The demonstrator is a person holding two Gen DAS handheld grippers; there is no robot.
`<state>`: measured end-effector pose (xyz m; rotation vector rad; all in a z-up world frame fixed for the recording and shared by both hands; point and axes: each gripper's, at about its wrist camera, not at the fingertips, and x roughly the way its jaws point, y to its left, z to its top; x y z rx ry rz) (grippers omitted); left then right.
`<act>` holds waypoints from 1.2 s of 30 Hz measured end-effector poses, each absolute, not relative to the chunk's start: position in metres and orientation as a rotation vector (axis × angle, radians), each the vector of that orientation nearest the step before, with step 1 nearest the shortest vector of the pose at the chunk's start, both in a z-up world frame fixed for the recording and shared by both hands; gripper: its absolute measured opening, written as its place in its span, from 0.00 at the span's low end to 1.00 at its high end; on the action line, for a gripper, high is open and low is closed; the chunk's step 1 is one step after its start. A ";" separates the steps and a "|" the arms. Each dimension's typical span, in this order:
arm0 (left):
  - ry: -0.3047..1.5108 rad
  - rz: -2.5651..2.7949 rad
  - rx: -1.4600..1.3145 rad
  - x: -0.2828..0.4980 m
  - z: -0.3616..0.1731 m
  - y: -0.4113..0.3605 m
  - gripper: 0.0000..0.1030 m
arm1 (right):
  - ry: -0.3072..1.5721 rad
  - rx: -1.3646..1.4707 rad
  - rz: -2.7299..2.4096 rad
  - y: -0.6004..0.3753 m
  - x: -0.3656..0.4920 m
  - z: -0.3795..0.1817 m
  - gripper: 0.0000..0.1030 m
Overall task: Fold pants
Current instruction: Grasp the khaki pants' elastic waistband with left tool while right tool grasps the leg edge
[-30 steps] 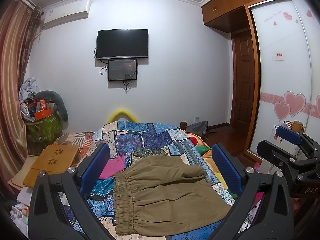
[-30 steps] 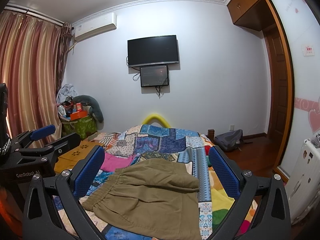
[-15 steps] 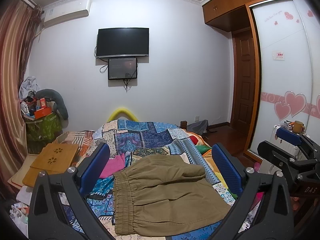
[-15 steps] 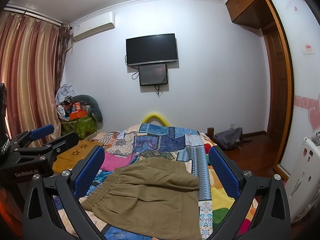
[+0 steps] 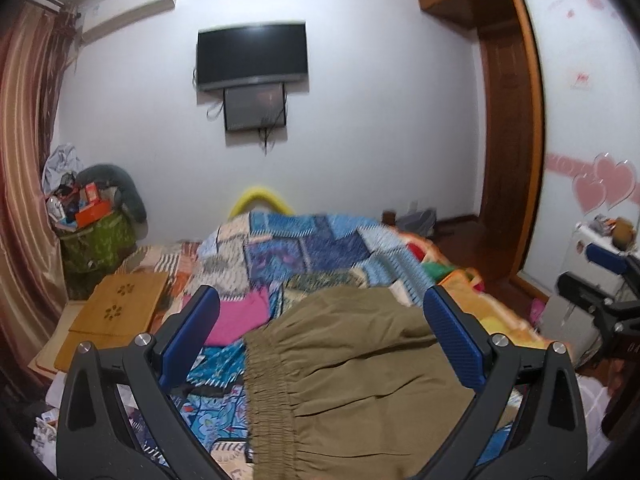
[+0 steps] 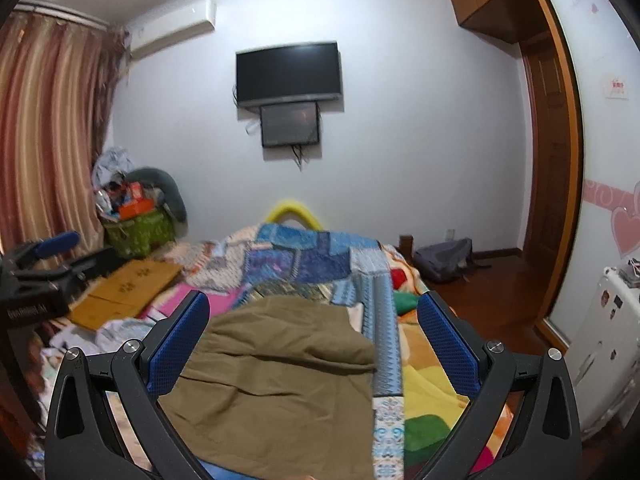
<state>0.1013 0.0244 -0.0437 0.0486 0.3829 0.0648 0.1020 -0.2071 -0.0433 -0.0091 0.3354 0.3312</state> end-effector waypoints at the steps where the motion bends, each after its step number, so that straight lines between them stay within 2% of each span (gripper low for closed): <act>1: 0.410 0.070 0.050 0.112 -0.050 0.030 1.00 | 0.344 -0.013 0.326 -0.209 0.105 -0.048 1.00; 16: 0.847 0.103 0.022 0.241 -0.171 0.107 1.00 | 0.735 -0.086 0.283 -0.229 0.226 -0.164 0.99; 21: 0.959 0.104 0.026 0.264 -0.208 0.124 1.00 | 0.831 -0.128 0.325 -0.224 0.254 -0.198 0.93; 25: 1.009 0.093 0.018 0.274 -0.226 0.133 1.00 | 0.916 -0.151 0.345 -0.217 0.282 -0.224 0.77; 29: 1.060 0.079 0.014 0.282 -0.245 0.139 1.00 | 1.011 -0.160 0.377 -0.210 0.305 -0.249 0.55; 33: 1.098 0.038 -0.053 0.283 -0.262 0.144 1.00 | 1.016 -0.149 0.406 -0.206 0.305 -0.260 0.44; 35: 1.096 0.027 -0.092 0.283 -0.265 0.147 0.99 | 1.014 -0.132 0.420 -0.206 0.302 -0.260 0.23; 36: 1.100 0.006 -0.115 0.282 -0.265 0.149 0.93 | 1.013 -0.137 0.406 -0.207 0.299 -0.260 0.20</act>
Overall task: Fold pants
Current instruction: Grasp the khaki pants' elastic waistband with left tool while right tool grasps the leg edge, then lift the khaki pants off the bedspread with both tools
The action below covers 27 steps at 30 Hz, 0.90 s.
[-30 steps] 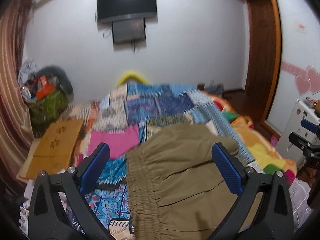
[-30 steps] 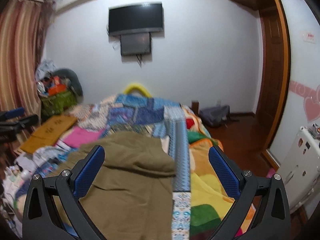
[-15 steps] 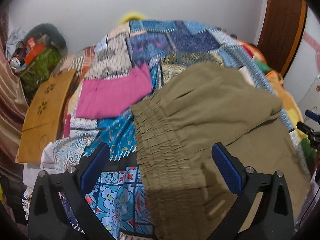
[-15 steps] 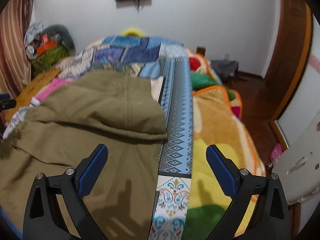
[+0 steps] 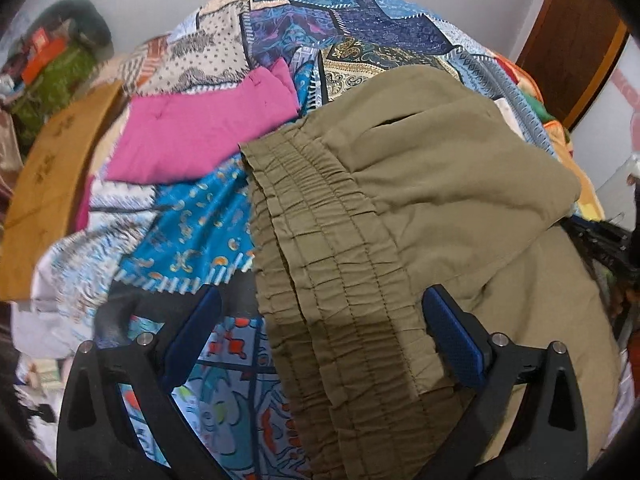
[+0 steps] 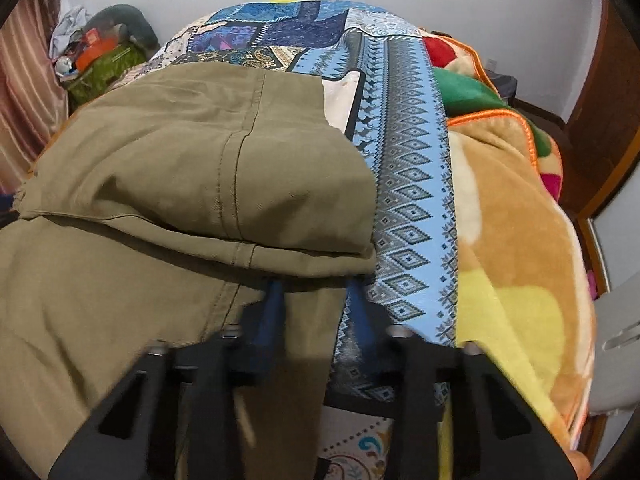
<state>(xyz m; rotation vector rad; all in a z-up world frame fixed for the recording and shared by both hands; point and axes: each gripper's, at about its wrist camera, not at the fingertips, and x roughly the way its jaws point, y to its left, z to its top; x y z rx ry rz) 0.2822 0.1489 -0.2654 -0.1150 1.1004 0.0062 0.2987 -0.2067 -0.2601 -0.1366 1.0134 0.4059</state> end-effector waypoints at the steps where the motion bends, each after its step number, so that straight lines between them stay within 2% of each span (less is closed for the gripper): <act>1: 1.105 -0.017 -0.137 0.282 -0.266 0.150 0.85 | 1.010 -0.145 0.400 -0.206 0.297 -0.261 0.15; 3: 1.113 -0.042 -0.163 0.281 -0.264 0.151 0.80 | 1.004 -0.164 0.401 -0.207 0.291 -0.259 0.12; 7: 1.097 -0.013 -0.114 0.279 -0.260 0.147 0.76 | 1.009 -0.184 0.399 -0.210 0.289 -0.258 0.09; 20: 1.096 0.019 -0.099 0.275 -0.257 0.149 0.77 | 1.074 -0.098 0.393 -0.229 0.267 -0.253 0.07; 24: 1.074 0.033 -0.108 0.271 -0.238 0.154 0.77 | 1.082 -0.126 0.387 -0.234 0.264 -0.241 0.11; 27: 1.044 0.033 -0.122 0.272 -0.225 0.159 0.77 | 1.037 -0.118 0.390 -0.240 0.263 -0.226 0.25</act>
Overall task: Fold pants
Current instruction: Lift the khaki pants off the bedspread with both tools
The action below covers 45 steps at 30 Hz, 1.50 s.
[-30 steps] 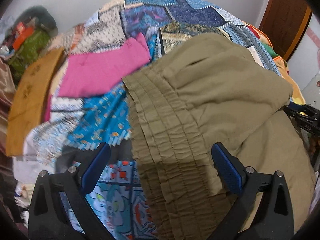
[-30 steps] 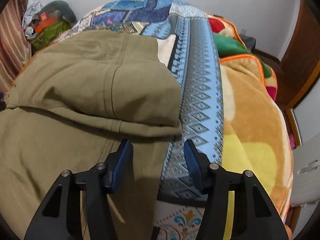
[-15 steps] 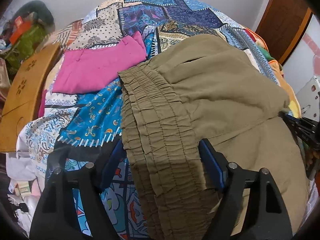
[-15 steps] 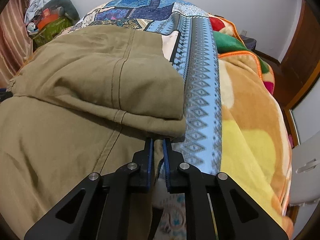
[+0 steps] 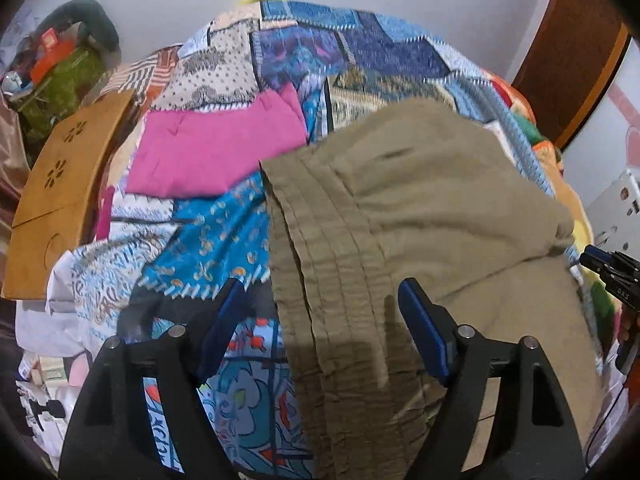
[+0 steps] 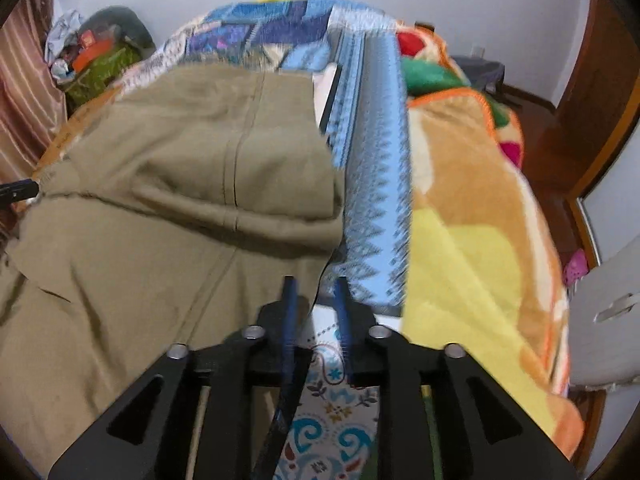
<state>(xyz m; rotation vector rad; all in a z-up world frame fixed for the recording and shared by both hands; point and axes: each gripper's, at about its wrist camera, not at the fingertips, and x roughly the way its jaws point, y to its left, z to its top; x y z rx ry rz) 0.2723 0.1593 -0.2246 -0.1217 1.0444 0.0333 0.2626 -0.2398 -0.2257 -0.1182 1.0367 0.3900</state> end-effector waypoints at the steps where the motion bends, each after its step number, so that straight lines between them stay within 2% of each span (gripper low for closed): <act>1: 1.040 0.035 -0.129 0.275 -0.222 0.162 0.77 | 1.012 -0.107 0.394 -0.242 0.263 -0.220 0.35; 2: 1.038 0.036 -0.135 0.277 -0.220 0.163 0.77 | 0.977 -0.092 0.398 -0.244 0.266 -0.213 0.44; 4: 1.048 0.035 -0.145 0.286 -0.222 0.165 0.77 | 0.931 -0.066 0.399 -0.244 0.272 -0.205 0.47; 8: 1.110 0.026 -0.162 0.302 -0.242 0.165 0.77 | 0.932 -0.016 0.395 -0.235 0.300 -0.208 0.48; 15: 1.142 -0.009 -0.227 0.308 -0.270 0.164 0.81 | 1.042 -0.015 0.463 -0.215 0.326 -0.252 0.47; 17: 1.133 -0.009 -0.232 0.307 -0.271 0.165 0.81 | 1.050 -0.012 0.494 -0.208 0.325 -0.258 0.30; 22: 1.070 0.061 -0.089 0.301 -0.265 0.154 0.80 | 0.988 -0.180 0.458 -0.191 0.316 -0.257 0.16; 26: 1.052 0.104 -0.031 0.297 -0.263 0.151 0.80 | 0.994 -0.233 0.432 -0.192 0.319 -0.262 0.10; 34: 1.055 0.091 -0.051 0.297 -0.259 0.156 0.80 | 1.060 -0.219 0.405 -0.197 0.328 -0.263 0.09; 38: 1.018 0.111 -0.095 0.290 -0.236 0.164 0.80 | 1.135 -0.191 0.426 -0.199 0.332 -0.251 0.15; 42: 0.977 0.129 -0.109 0.295 -0.217 0.180 0.80 | 1.063 -0.193 0.438 -0.203 0.326 -0.222 0.20; 44: 0.978 0.135 -0.131 0.303 -0.215 0.190 0.80 | 1.019 -0.171 0.444 -0.205 0.326 -0.208 0.37; 45: 0.980 0.141 -0.139 0.309 -0.215 0.195 0.80 | 0.997 -0.163 0.448 -0.204 0.328 -0.202 0.40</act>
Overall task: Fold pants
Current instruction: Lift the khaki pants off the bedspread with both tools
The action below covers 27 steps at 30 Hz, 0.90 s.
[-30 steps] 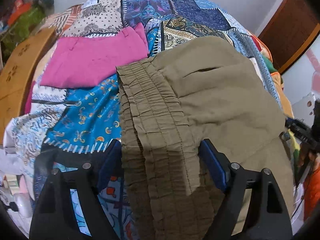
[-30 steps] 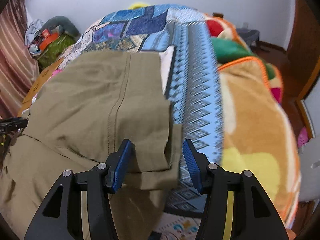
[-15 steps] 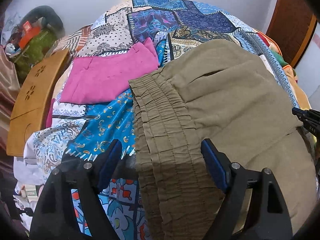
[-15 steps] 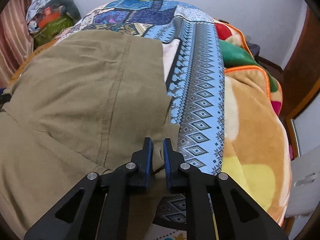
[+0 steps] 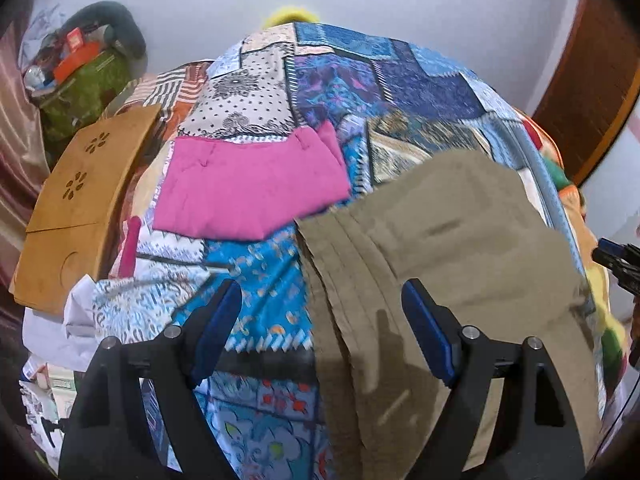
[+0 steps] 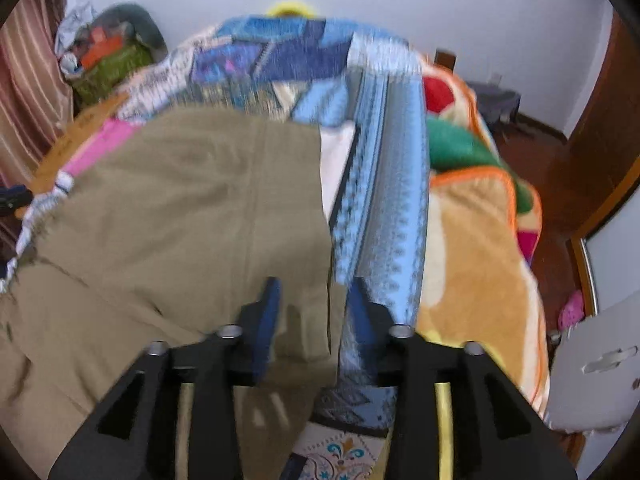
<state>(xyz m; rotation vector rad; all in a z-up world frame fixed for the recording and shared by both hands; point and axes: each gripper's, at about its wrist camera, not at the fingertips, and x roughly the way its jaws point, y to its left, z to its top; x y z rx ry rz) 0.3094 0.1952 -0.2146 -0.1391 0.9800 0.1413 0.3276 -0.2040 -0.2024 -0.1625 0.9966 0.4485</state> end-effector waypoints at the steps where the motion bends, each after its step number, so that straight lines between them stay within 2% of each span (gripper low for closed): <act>1: 0.984 0.144 -0.148 0.315 -0.215 0.200 0.80 | 0.977 -0.159 0.452 -0.203 0.330 -0.198 0.43; 10: 1.072 0.118 -0.198 0.379 -0.253 0.220 0.80 | 0.921 -0.131 0.455 -0.169 0.391 -0.195 0.48; 21: 1.140 0.083 -0.233 0.410 -0.299 0.227 0.80 | 0.976 -0.149 0.425 -0.137 0.468 -0.250 0.48; 23: 1.137 0.069 -0.237 0.410 -0.302 0.226 0.77 | 0.981 -0.117 0.435 -0.139 0.474 -0.255 0.48; 25: 1.133 0.051 -0.250 0.409 -0.303 0.225 0.68 | 0.978 -0.096 0.452 -0.137 0.476 -0.259 0.48; 27: 1.134 0.031 -0.268 0.410 -0.302 0.223 0.59 | 1.012 -0.087 0.494 -0.132 0.477 -0.264 0.37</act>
